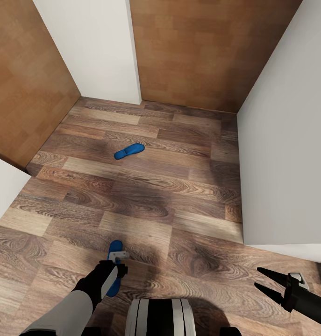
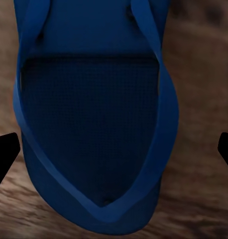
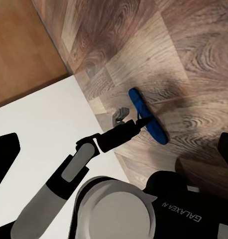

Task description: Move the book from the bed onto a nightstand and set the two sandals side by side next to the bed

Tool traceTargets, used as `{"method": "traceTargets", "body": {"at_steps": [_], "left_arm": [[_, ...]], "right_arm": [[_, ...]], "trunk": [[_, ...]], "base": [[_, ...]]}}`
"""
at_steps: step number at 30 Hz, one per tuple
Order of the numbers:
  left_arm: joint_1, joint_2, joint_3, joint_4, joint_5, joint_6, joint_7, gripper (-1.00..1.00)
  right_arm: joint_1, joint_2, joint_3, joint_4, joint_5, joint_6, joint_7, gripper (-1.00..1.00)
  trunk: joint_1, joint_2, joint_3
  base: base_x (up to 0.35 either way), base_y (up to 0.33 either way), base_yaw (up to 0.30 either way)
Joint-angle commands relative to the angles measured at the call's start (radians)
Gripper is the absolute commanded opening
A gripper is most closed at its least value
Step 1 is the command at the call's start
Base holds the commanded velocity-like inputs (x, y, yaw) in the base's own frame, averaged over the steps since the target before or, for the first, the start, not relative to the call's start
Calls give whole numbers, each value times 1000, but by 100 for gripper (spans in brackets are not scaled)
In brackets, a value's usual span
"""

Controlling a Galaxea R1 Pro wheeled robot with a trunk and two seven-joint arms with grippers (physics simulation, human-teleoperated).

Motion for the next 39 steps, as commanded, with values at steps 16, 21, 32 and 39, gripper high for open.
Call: {"method": "traceTargets", "body": {"at_steps": [16, 21, 32, 39], "left_arm": [[0, 0, 0, -2, 7, 5, 7, -100], [0, 0, 0, -2, 8, 5, 7, -100], [0, 0, 0, -3, 7, 6, 9, -100], [0, 0, 0, -3, 7, 6, 9, -100]], "right_arm": [[-1, 0, -1, 0, 4, 4, 5, 100], [0, 0, -1, 0, 4, 4, 5, 100], [0, 0, -1, 0, 4, 4, 5, 100], [0, 0, -1, 0, 4, 4, 5, 100]], "trunk": [[0, 0, -1], [0, 0, -1], [-3, 1, 27], [-5, 2, 38]], "base": [[0, 0, 0], [0, 0, 0], [0, 0, 0], [0, 0, 0]]}}
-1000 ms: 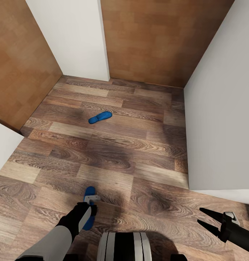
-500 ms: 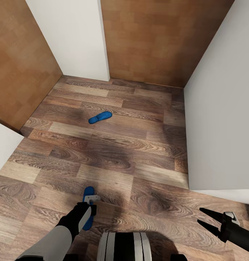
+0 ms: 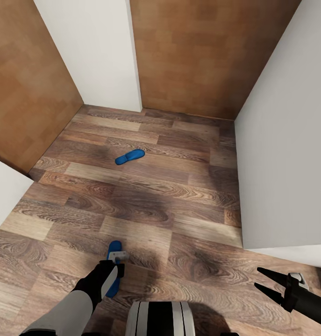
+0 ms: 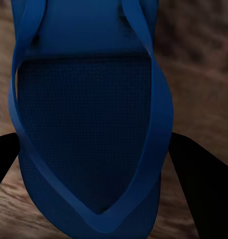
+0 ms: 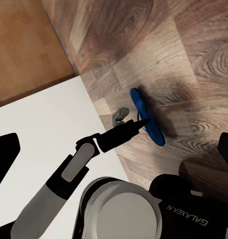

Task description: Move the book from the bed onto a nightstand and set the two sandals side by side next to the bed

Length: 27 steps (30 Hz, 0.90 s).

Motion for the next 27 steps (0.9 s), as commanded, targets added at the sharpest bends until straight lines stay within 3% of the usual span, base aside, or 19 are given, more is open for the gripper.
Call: {"method": "traceTargets", "body": {"at_steps": [1, 24, 26, 27], "left_arm": [[0, 0, 0, -2, 7, 5, 5, -100], [0, 7, 10, -13, 10, 7, -7, -100], [0, 21, 22, -32, 24, 7, -44, -100], [0, 51, 41, -63, 58, 9, -122, -100]], "right_arm": [[0, 0, -1, 0, 4, 4, 5, 100], [-1, 0, -1, 3, 4, 4, 5, 100], [-1, 0, -2, 4, 4, 4, 5, 100], [0, 0, -2, 5, 4, 4, 5, 100]], "trunk": [[0, 0, -1], [-11, 5, 88], [-11, 6, 96], [-12, 6, 100]], "base": [[0, 0, 0], [0, 0, 0], [0, 0, 0], [0, 0, 0]]}}
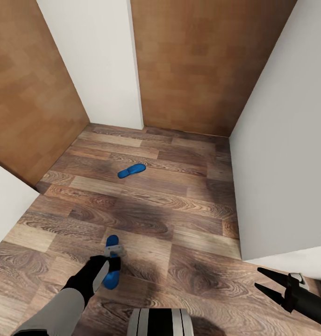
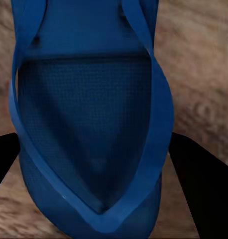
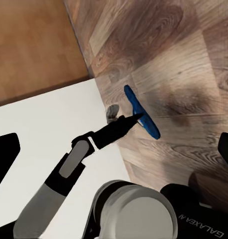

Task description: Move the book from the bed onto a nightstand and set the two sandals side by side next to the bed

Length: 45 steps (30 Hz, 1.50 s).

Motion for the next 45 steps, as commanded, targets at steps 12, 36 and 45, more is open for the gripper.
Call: {"method": "traceTargets", "body": {"at_steps": [12, 36, 45], "left_arm": [[1, 232, 29, -39, 228, 22, -645, -100], [1, 242, 24, -36, 240, 49, -824, -100], [1, 241, 24, -34, 241, 48, -822, -100]], "right_arm": [[0, -1, -1, 3, 6, 4, 2, 100], [-1, -1, -2, 3, 78, 4, 5, 100], [0, 0, -3, 3, 78, 4, 5, 100]], "trunk": [[-5, 3, 46], [-11, 5, 92], [-13, 7, 112]], "base": [[0, 0, 0], [0, 0, 0], [0, 0, 0]]}}
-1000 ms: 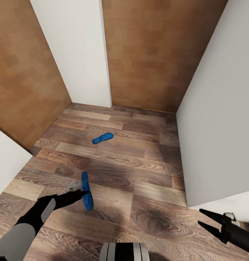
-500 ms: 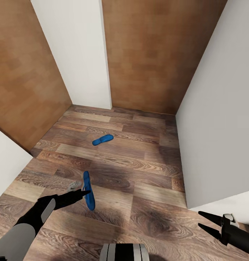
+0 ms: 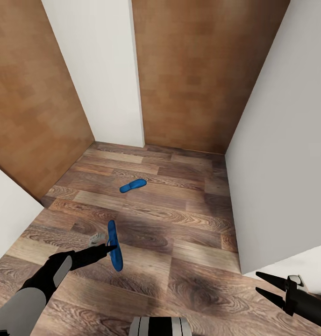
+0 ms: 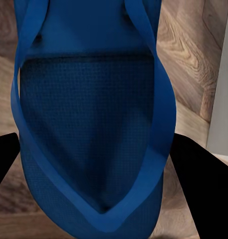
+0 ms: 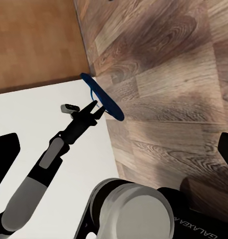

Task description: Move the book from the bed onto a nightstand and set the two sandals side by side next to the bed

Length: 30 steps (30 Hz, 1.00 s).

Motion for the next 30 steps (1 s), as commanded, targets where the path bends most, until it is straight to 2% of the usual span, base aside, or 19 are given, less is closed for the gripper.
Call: {"method": "traceTargets", "body": {"at_steps": [1, 12, 19, 30], "left_arm": [[0, 0, 2, 0, 5, 7, -2, -100], [0, -2, 2, 3, 6, 4, -2, -100], [0, -3, 2, 3, 6, 4, -2, -100], [0, -3, 2, 3, 7, 4, -2, -100]], "right_arm": [[-1, 0, -1, 0, 4, 4, 5, 100], [-1, 0, 0, 0, 4, 4, 5, 100], [-1, 2, 0, 0, 4, 4, 5, 100], [-1, 2, -1, 0, 4, 4, 5, 100]], "trunk": [[0, 0, -1], [0, 0, -1], [0, 0, -1], [0, 0, -1]], "base": [[0, 0, 0], [-17, 5, 0], [-169, 115, 0], [-16, 50, 0]]}}
